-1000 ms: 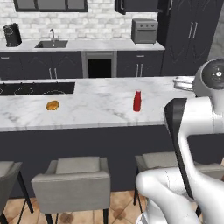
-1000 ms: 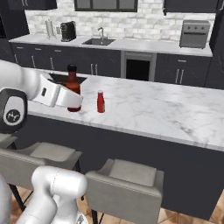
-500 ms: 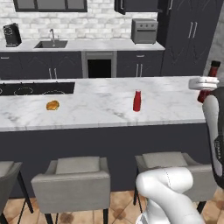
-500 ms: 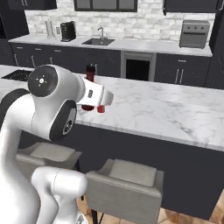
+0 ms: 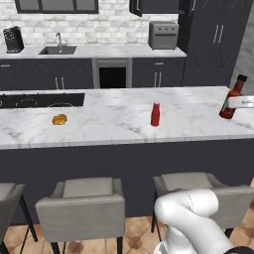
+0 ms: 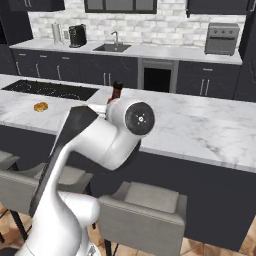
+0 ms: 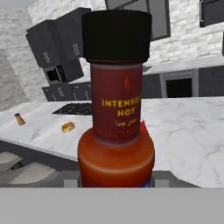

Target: Move the ketchup and condiment bottle from the cabinet to the dining counter.

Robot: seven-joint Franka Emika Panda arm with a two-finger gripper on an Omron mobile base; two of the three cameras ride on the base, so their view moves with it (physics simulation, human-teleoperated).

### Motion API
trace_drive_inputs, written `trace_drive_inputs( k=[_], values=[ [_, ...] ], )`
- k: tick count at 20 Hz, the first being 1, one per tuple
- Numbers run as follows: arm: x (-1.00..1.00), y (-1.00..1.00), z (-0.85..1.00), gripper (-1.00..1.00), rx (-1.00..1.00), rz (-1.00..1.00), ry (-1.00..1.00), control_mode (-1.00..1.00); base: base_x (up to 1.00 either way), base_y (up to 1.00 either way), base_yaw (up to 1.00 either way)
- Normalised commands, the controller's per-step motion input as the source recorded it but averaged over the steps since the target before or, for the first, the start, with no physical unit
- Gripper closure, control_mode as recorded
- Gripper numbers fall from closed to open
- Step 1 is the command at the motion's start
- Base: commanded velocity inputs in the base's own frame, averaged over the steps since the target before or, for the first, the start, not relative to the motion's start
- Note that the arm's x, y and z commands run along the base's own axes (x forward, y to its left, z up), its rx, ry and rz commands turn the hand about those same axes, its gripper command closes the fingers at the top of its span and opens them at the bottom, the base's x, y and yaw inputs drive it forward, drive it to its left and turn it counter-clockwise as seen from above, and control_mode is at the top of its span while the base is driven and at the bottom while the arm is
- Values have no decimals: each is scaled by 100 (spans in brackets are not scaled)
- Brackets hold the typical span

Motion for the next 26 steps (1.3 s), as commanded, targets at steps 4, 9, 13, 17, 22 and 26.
trace_drive_inputs(
  k=[4,9,13,17,22,26],
  values=[
    [41,0,-14,100,12,28,-4,-100,0,0,0],
    [42,0,-6,100,10,20,0,-100,0,0,0],
    [32,0,-7,100,2,19,0,-100,0,0,0],
    [27,0,-20,100,-3,18,-2,-100,0,0,0],
    [8,0,-34,100,-10,10,-20,-100,0,0,0],
    [20,1,-35,100,-9,2,-21,-100,0,0,0]
  ],
)
